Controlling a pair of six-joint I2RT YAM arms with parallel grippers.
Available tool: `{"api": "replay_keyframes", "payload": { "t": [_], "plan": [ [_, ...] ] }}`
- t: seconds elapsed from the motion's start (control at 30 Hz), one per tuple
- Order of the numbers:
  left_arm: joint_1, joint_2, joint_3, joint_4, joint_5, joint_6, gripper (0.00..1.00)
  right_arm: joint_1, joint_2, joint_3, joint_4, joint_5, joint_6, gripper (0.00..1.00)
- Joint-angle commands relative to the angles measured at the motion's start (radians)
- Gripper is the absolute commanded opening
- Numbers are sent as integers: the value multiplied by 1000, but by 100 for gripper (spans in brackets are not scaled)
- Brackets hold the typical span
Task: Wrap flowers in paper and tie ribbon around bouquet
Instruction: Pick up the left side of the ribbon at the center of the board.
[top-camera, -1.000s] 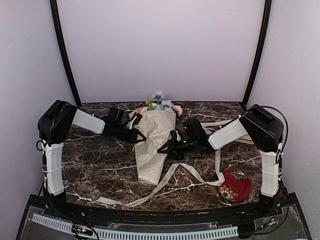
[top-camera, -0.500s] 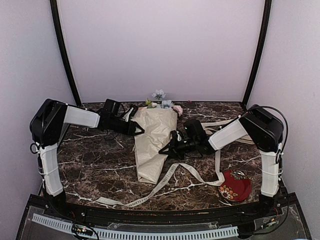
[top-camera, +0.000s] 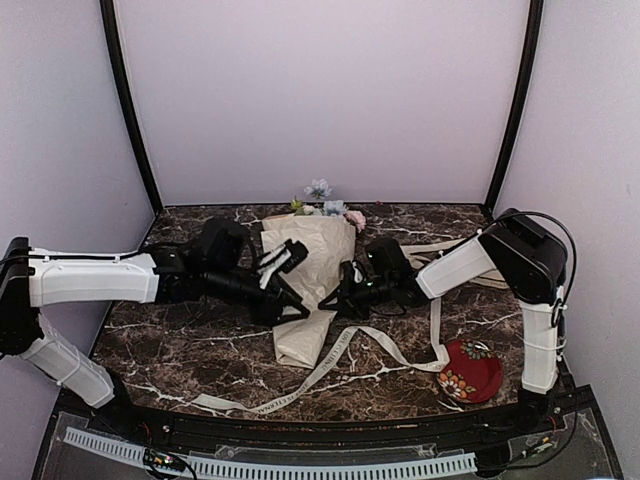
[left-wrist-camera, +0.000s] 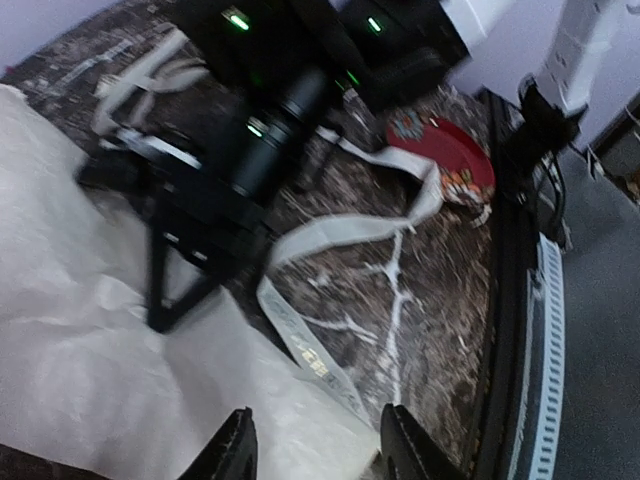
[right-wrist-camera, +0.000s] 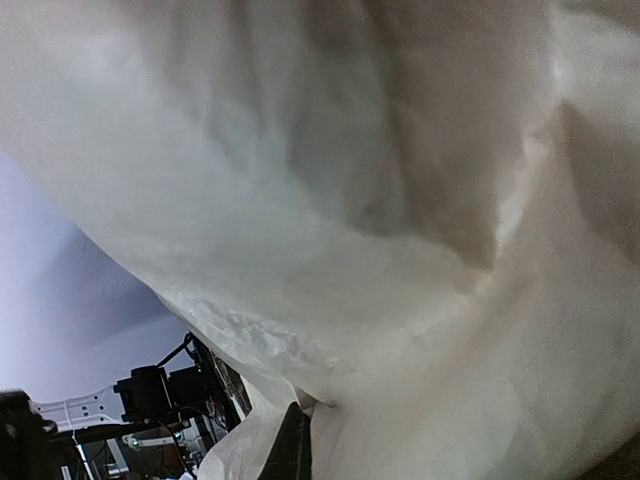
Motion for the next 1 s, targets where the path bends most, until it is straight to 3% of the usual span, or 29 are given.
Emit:
{"api": "replay_keyframes", "payload": {
  "t": [0.0,0.23,0.47,0.53,0.57,0.63,0.67,0.77,0.83,0.97],
  "plan": [
    [-137,14,-72,-192,-23,67,45,-5,-34,34,-47,12,-58,0],
    [-352,154,10,-491,-171,175,58,-4,-36,62,-119,24,-115,0],
    [-369,261,-13,-488,-157,207,60,-4,-44,66,-143,37,-136,0],
    [-368,289,-15,-491,-201,204,53,-6,-46,71,-154,37,-142,0],
    [-369,304,-4,-508,-226,205,43,-6,-45,76,-162,37,-146,0],
    [-368,314,15,-542,-250,213,7,-6,-47,87,-187,34,-155,0],
    [-369,302,12,-543,-232,222,0,-6,-49,103,-206,36,-165,0],
    [-368,221,-28,-504,-213,243,0,-12,-55,141,-230,5,-170,0],
    [-368,191,-47,-494,-297,242,0,-21,-58,137,-201,-29,-136,0],
    [-368,178,-81,-492,-699,242,0,-35,-68,155,-219,-50,-127,0]
  ]
}}
